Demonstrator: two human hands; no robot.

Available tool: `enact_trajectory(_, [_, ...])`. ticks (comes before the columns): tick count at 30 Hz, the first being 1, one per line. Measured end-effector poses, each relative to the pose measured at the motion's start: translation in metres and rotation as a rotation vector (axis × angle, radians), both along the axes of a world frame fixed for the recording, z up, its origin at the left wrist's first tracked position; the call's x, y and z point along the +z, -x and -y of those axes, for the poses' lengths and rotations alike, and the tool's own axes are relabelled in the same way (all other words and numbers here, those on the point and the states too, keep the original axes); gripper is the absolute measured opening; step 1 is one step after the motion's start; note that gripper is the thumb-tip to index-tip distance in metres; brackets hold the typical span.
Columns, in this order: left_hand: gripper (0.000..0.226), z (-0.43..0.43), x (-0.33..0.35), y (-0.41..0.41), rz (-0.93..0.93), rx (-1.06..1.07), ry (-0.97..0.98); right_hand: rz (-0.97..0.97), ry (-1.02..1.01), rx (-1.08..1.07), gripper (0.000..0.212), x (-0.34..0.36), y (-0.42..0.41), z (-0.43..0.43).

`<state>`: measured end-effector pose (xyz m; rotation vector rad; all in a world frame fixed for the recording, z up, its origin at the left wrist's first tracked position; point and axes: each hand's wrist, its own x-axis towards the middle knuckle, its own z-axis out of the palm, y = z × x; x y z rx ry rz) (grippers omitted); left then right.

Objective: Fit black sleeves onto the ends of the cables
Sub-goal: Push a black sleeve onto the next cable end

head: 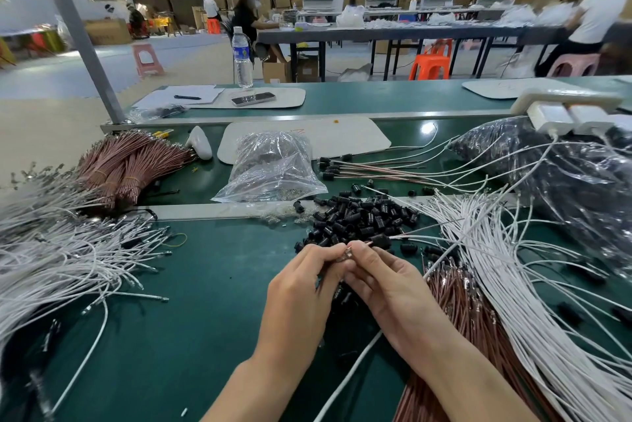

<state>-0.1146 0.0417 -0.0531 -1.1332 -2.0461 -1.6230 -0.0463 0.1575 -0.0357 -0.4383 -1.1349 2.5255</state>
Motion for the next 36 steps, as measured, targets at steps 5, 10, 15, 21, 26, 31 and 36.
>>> enact_trajectory(5, [0.017, 0.0, -0.001, 0.001, -0.02, 0.031, -0.006, -0.022, 0.023, 0.008, 0.02, -0.001, 0.001, 0.002])
enact_trajectory(10, [0.018, 0.001, 0.0, 0.001, -0.002, 0.011, 0.013, 0.014, 0.015, 0.015, 0.017, 0.003, -0.002, 0.004])
enact_trajectory(15, [0.023, 0.002, 0.0, 0.001, -0.014, -0.001, 0.061, 0.028, -0.082, -0.009, 0.021, 0.009, -0.005, 0.002])
enact_trajectory(21, [0.021, 0.005, 0.001, 0.003, -0.048, -0.024, 0.096, 0.026, -0.074, -0.013, 0.019, 0.009, -0.004, 0.003])
enact_trajectory(26, [0.015, 0.005, 0.001, 0.004, -0.046, -0.011, 0.085, 0.018, -0.07, 0.016, 0.032, 0.01, -0.004, 0.004])
enact_trajectory(31, [0.013, 0.005, 0.002, 0.005, 0.005, 0.033, 0.035, -0.023, 0.045, -0.13, 0.039, 0.007, -0.004, -0.003])
enact_trajectory(36, [0.014, 0.005, 0.001, 0.005, 0.009, 0.012, 0.06, -0.012, 0.014, -0.13, 0.029, 0.006, -0.006, -0.006])
